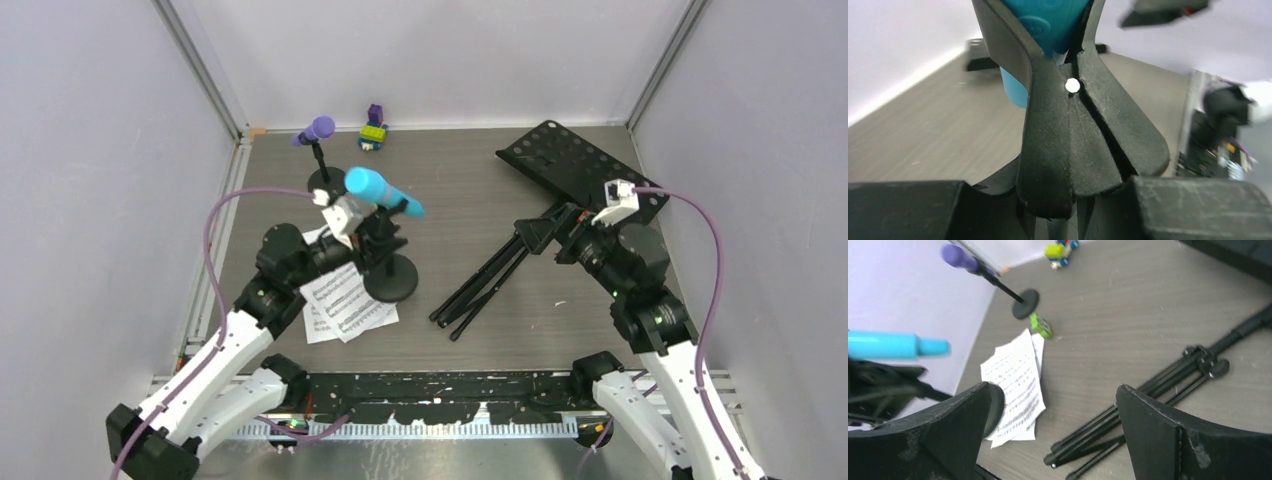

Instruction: Pack up the instrument practice props

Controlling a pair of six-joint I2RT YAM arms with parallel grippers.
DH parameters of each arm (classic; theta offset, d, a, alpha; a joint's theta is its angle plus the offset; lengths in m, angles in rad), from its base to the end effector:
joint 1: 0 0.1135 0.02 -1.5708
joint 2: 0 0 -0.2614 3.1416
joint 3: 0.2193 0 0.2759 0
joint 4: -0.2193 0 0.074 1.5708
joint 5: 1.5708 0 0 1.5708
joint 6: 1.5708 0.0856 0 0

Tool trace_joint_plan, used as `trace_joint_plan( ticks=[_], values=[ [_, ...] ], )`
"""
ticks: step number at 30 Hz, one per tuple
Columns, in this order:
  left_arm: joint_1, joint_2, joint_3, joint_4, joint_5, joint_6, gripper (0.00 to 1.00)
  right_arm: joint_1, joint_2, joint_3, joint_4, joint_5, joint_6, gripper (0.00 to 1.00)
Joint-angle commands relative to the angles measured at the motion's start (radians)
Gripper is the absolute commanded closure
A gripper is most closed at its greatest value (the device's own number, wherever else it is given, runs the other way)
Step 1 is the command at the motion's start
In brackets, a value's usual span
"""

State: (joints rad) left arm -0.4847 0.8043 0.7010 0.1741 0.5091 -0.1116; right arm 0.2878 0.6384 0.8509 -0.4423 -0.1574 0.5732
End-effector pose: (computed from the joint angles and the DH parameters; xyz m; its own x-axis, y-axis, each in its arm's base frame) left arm 0.2116 -0.1586 0.3443 -0.0310 -0.0936 -0.9951 0.8388 0.5390 -0.0768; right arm 0.2024 0.0739 0.3486 -0.4149 0.4358 -0.7987 -0.2400 0.7943 0.5581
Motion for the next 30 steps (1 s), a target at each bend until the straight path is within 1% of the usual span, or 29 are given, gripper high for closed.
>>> trace_joint_plan(
  ticks=[1,3,7,9,11,12,16,18,20,22,25,30],
  values=[
    [-0.152,-0.045,-0.066,0.074,0.098,0.016,1.00,-0.002,-0.098,-0.096,0.314,-0.088,-0.037,0.01],
    [-0.206,-0.049,-0.098,0.080,0.074,0.012,1.00,0.000,-0.131,-0.129,0.412,-0.146,-0.040,0.03],
    [-0.278,-0.011,-0.136,0.100,0.006,-0.006,1.00,0.021,-0.105,-0.137,0.542,-0.286,-0.035,0.06],
    [-0.307,0.021,-0.130,0.103,-0.006,-0.011,1.00,0.071,-0.082,-0.137,0.597,-0.329,-0.074,0.07],
    [-0.326,0.045,-0.126,0.107,-0.009,-0.010,1.00,0.162,-0.068,-0.132,0.597,-0.331,-0.185,0.07],
    [-0.331,0.054,-0.126,0.112,-0.009,-0.011,1.00,0.243,-0.061,-0.128,0.586,-0.322,-0.257,0.07],
    [-0.340,0.063,-0.149,0.152,-0.018,-0.023,1.00,0.482,-0.016,-0.098,0.500,-0.253,-0.509,0.07],
    [-0.339,0.059,-0.161,0.157,-0.025,-0.029,1.00,0.573,0.013,-0.099,0.484,-0.204,-0.580,0.06],
    [-0.340,0.048,-0.169,0.159,-0.023,-0.032,1.00,0.640,0.042,-0.111,0.509,-0.137,-0.639,0.03],
    [-0.339,0.039,-0.178,0.157,-0.009,-0.026,1.00,0.678,0.070,-0.125,0.544,-0.079,-0.688,0.03],
    [-0.339,0.035,-0.186,0.137,0.002,-0.006,1.00,0.705,0.119,-0.127,0.590,-0.032,-0.744,0.02],
    [-0.340,0.037,-0.198,0.119,0.065,0.023,1.00,0.718,0.167,-0.116,0.690,-0.001,-0.774,0.05]
  ],
)
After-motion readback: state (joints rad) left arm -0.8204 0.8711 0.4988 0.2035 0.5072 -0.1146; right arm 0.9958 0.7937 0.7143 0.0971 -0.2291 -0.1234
